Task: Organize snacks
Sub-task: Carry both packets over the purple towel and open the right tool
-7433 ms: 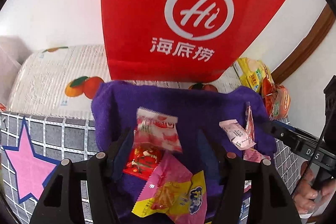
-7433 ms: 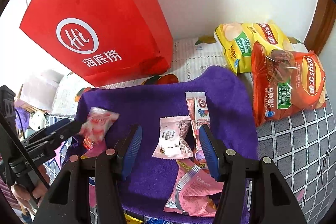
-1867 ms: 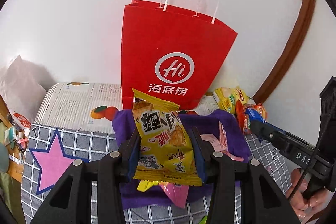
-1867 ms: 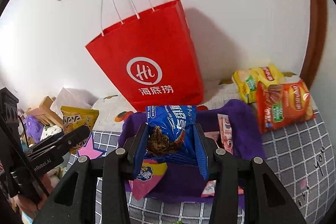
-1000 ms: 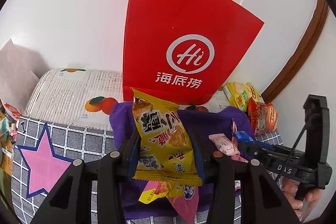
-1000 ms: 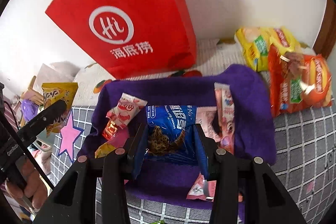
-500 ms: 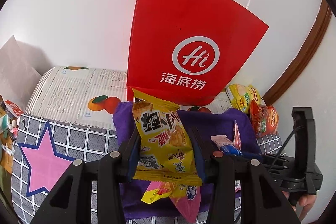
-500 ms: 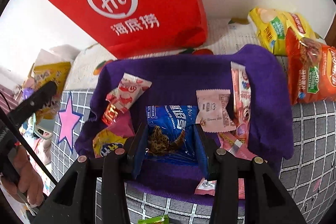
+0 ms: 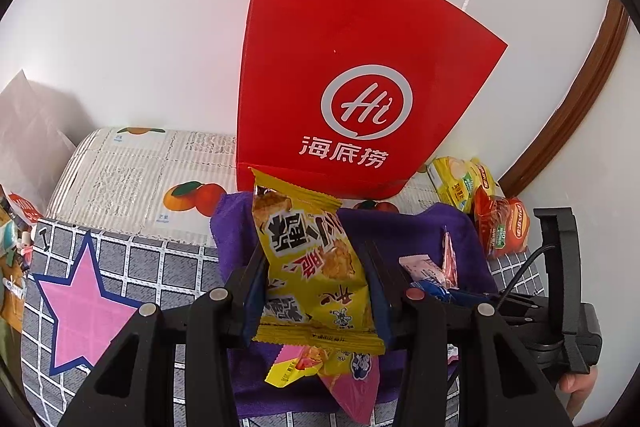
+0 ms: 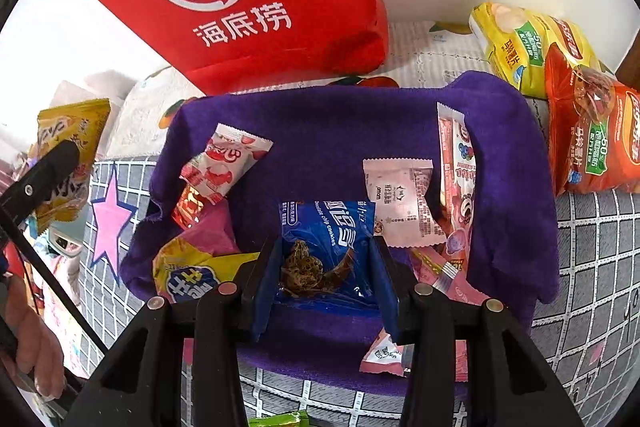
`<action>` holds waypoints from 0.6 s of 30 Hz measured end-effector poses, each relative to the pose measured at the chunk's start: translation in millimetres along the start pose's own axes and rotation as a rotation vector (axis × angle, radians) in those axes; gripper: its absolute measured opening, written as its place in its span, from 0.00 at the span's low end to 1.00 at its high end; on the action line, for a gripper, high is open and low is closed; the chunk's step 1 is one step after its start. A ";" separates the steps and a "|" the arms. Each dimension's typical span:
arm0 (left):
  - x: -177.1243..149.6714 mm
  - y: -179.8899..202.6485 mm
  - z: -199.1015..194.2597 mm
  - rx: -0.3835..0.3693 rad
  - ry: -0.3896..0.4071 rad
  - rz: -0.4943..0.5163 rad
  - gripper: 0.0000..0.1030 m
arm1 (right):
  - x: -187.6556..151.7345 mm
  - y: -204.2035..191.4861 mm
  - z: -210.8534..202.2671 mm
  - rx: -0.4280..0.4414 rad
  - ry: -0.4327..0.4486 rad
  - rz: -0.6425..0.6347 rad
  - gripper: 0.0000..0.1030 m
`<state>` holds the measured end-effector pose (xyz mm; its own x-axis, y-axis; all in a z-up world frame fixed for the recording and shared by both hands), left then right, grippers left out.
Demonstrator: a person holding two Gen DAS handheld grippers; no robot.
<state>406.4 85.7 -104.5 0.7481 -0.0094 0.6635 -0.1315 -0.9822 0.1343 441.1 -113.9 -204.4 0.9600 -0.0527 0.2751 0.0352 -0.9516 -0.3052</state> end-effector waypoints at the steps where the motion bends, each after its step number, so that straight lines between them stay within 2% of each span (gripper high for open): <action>1: -0.3 0.6 0.3 -0.001 -0.001 0.002 0.41 | 0.1 0.3 0.6 -0.004 0.000 0.000 0.43; 5: -1.2 2.2 1.2 -0.006 -0.004 0.006 0.41 | 1.0 1.7 1.3 -0.016 0.004 -0.002 0.44; 9: -2.3 3.1 3.5 -0.011 -0.009 0.007 0.41 | 1.9 0.8 -2.3 0.009 0.010 0.000 0.58; 14: -3.3 4.6 6.7 -0.016 -0.016 0.007 0.41 | 4.2 2.6 -17.7 0.037 0.047 0.017 0.58; 18: -5.6 9.5 13.0 -0.027 -0.033 0.015 0.41 | 7.9 6.8 -38.5 0.046 0.109 0.040 0.58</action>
<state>409.4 74.0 -116.5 0.7668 -0.0308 0.6411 -0.1599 -0.9765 0.1444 438.2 -132.5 -169.2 0.9249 -0.1252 0.3591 0.0129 -0.9334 -0.3586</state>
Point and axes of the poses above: each gripper's, at about its wrist camera, not at the fingertips, and z roughly the way its jaws point, y to its right, x to its top, the point moved 6 cm from there along z, roughly the way its jaws point, and after that the axes turned 12 degrees about z, right-handed, at the moved point
